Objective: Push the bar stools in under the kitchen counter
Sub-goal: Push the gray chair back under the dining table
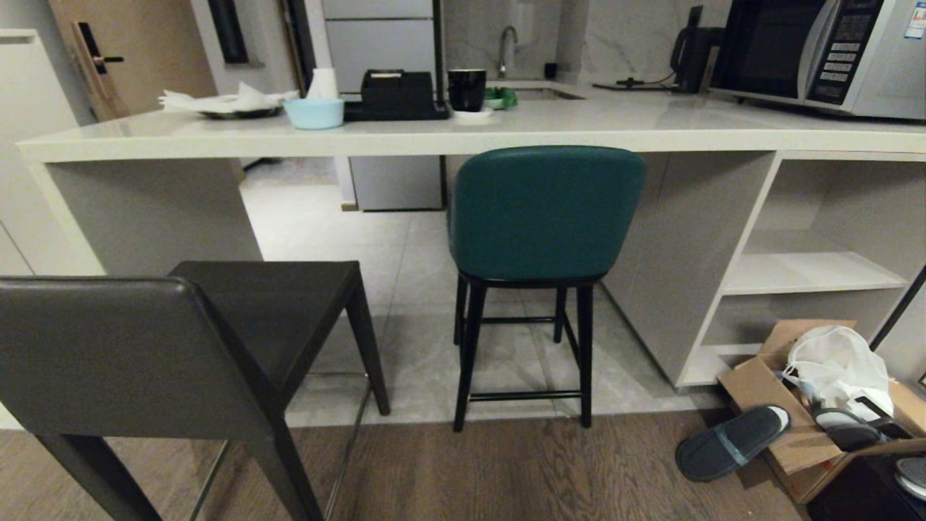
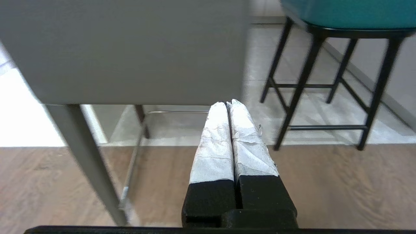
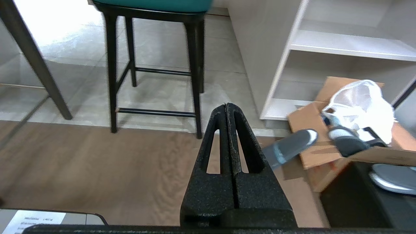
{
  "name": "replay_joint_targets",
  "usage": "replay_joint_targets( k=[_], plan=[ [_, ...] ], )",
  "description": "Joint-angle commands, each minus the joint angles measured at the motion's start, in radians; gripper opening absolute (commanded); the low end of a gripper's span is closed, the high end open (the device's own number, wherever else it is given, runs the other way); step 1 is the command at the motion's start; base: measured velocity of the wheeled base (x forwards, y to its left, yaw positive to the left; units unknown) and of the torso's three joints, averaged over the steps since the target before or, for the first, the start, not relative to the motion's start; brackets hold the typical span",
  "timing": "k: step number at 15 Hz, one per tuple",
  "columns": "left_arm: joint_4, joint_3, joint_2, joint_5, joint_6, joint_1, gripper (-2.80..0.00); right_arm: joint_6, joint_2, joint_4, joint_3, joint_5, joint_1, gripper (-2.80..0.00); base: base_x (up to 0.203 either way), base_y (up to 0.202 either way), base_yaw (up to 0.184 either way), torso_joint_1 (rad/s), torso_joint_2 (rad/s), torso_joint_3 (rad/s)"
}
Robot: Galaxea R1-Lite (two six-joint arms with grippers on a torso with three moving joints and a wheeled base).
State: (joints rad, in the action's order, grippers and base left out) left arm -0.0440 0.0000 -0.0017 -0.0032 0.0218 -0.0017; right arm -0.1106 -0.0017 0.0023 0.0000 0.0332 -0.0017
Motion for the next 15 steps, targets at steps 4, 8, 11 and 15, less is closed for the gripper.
replay_joint_targets(
  k=[4, 8, 11, 15],
  plan=[
    [-0.002, 0.020, 0.000, 0.000, -0.004, 0.000, -2.80, 0.000, 0.002, -0.001, 0.000, 0.001, 0.000, -2.80, 0.000, 0.198, 0.001, 0.000, 0.00, 0.001],
    [-0.002, 0.020, 0.000, 0.000, -0.017, -0.001, -2.80, -0.001, 0.002, -0.001, 0.000, 0.001, 0.000, -2.80, 0.000, 0.198, 0.002, 0.004, 0.00, 0.004],
    [-0.003, 0.020, 0.001, -0.001, -0.016, -0.001, -2.80, -0.001, 0.002, 0.000, 0.000, 0.001, 0.000, -2.80, 0.000, 0.199, -0.002, 0.002, 0.00, 0.002],
    [-0.002, 0.020, 0.000, -0.001, -0.016, -0.001, -2.80, 0.000, 0.002, -0.001, 0.000, 0.002, 0.000, -2.80, 0.000, 0.199, -0.002, 0.004, 0.00, 0.007]
  ],
)
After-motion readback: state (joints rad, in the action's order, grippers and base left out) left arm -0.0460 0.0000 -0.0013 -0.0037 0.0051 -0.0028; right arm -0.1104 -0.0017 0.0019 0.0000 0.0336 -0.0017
